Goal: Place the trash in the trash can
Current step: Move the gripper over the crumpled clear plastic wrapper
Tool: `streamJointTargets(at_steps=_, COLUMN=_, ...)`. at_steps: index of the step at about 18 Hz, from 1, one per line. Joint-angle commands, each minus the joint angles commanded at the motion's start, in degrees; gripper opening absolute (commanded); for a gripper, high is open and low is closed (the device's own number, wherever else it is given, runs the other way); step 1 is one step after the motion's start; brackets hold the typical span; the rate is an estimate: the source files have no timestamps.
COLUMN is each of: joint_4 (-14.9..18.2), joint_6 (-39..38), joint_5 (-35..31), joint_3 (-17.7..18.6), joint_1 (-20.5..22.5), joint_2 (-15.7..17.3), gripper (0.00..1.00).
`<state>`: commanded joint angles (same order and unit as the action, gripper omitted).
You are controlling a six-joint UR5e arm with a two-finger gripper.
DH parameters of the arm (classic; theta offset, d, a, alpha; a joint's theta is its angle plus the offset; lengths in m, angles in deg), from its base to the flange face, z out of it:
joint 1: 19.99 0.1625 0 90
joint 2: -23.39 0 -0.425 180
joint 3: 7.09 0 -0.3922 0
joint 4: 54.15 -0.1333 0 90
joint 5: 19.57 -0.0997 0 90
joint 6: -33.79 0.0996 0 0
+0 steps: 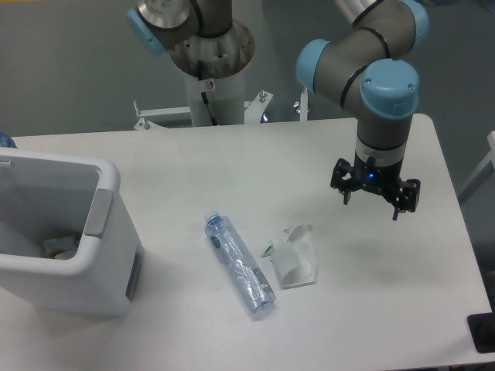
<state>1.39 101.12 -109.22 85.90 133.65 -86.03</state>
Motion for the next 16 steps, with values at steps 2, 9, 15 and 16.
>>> streamJointTargets(at_steps=2, joint_4=-0.1, joint_6=0.0, joint_5=0.0, joint_3=0.0, joint_1=-0.1, joint_2=-0.2, gripper=1.0)
streamJointTargets(at_steps=9, joint_4=-3.7, joint_6=-0.3, joint_5=0.1, joint_3=2.5, joint_1=-1.0, joint_2=-0.3, gripper=1.0)
streamJointTargets(at_steps=15, joint_4=-11.7, joint_6=-1.0, joint_5=0.4, joint_3=8.3, joint_1=-3.9, joint_2=-1.1, gripper=1.0)
streamJointTargets(at_steps=16, joint_4=-11.6, joint_6=-1.1, joint_5=0.4, joint_3=8.7, joint_1=-4.1, joint_2=-1.1, gripper=1.0)
